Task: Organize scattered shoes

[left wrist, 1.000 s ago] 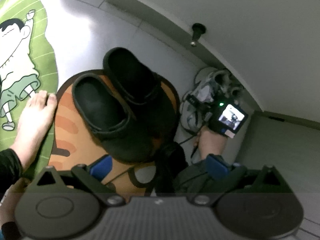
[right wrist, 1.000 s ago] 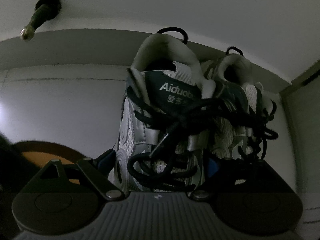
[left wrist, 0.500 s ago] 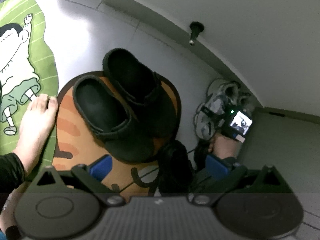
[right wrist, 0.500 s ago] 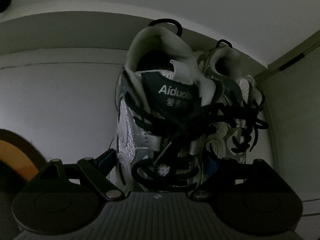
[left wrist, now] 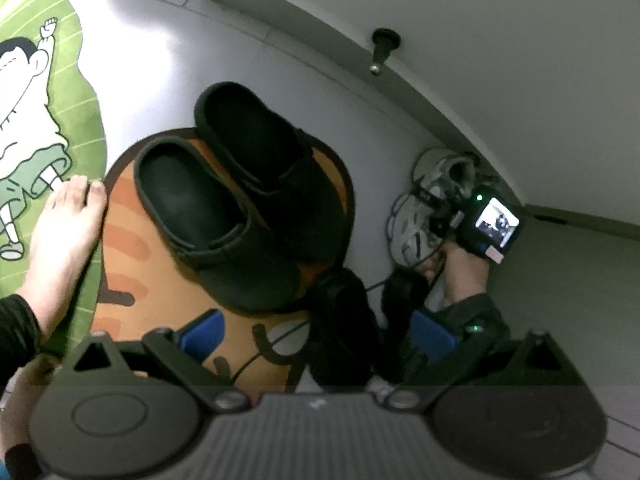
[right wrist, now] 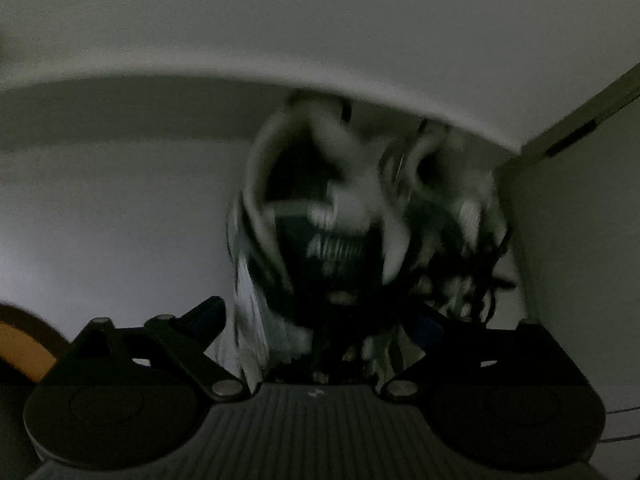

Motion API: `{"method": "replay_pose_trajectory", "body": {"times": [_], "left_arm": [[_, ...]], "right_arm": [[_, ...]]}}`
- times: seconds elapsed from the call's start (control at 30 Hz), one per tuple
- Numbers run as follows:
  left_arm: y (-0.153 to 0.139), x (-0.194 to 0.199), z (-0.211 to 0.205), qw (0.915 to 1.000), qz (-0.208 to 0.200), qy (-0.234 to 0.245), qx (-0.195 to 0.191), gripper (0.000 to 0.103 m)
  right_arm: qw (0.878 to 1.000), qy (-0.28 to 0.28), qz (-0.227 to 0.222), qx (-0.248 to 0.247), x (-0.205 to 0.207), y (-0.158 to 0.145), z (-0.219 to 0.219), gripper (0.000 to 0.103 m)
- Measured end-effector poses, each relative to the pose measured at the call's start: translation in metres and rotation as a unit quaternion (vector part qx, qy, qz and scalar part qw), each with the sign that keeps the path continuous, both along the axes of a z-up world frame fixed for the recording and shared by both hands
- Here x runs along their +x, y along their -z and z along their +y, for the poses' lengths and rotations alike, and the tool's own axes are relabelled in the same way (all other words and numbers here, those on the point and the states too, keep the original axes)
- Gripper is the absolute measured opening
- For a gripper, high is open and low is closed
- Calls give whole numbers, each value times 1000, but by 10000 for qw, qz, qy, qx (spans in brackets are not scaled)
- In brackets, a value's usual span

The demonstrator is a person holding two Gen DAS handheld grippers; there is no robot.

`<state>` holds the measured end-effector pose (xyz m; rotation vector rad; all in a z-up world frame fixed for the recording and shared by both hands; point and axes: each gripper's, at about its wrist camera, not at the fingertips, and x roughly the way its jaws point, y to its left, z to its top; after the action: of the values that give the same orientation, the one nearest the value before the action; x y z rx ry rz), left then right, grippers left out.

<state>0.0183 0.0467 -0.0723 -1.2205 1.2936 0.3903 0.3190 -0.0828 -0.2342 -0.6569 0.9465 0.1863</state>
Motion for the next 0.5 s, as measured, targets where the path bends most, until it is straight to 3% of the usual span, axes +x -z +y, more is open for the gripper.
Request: {"method": "replay_pose_trajectory", "body": {"times": [0.17,0.27,0.5], "left_arm": [[-3,3,-5,10000,-15,4,-24,101],[-2,3,-9,9999,-10,47,-158,101],[-1,-8,2,9997,19,-14,-226,101]], "right_arm": [[9995,-305,-66,26,-15,-28,-3,99],[9987,-263,393,194,-17,-31,-18,99],[9992,85,371,-154,-6,12,-14,99]]}}
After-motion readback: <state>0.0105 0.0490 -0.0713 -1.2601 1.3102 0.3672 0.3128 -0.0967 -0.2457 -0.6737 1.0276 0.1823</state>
